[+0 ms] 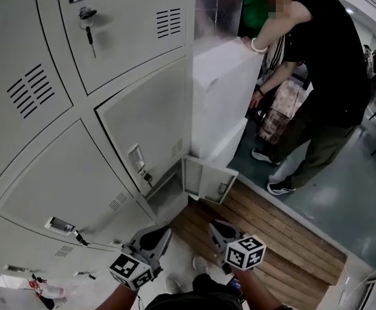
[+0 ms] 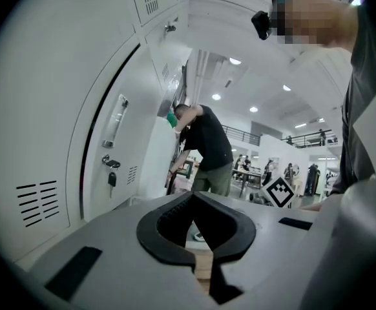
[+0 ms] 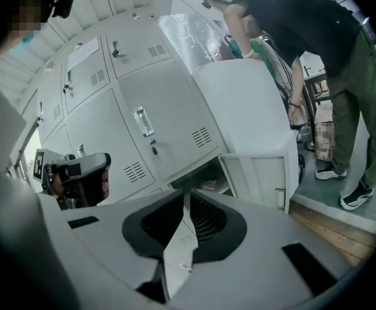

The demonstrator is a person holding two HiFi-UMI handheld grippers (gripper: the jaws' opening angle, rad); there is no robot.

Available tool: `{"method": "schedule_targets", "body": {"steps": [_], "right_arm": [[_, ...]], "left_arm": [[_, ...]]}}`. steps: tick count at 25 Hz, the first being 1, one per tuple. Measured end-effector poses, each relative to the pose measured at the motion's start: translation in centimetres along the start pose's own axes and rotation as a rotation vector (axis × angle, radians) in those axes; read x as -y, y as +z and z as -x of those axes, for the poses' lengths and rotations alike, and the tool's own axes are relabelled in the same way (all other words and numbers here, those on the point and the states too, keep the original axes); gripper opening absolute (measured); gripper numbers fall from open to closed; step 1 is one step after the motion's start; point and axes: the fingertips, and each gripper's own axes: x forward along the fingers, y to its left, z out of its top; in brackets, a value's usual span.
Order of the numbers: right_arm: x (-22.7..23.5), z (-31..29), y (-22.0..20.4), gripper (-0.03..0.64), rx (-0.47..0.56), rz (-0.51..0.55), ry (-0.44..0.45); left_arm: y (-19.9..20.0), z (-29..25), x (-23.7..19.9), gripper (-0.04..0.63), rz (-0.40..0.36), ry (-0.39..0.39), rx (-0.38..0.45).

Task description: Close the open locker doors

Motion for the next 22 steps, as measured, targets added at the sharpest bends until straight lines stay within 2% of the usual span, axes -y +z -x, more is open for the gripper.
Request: {"method": "schedule_targets", "body": {"steps": [7, 22], "right_arm": [[5.8, -0.8, 3.3, 0.037, -0.005, 0.026, 0.016], [17.6, -4.0, 6.1, 0.037, -0.024, -0.006, -0.030]], "left_arm": [[0.8, -6.3, -0.4, 0.003, 0.002, 0.018, -0.008], [-1.8, -16.0, -3.0, 0.003, 0.071, 0.048, -0.086]]}}
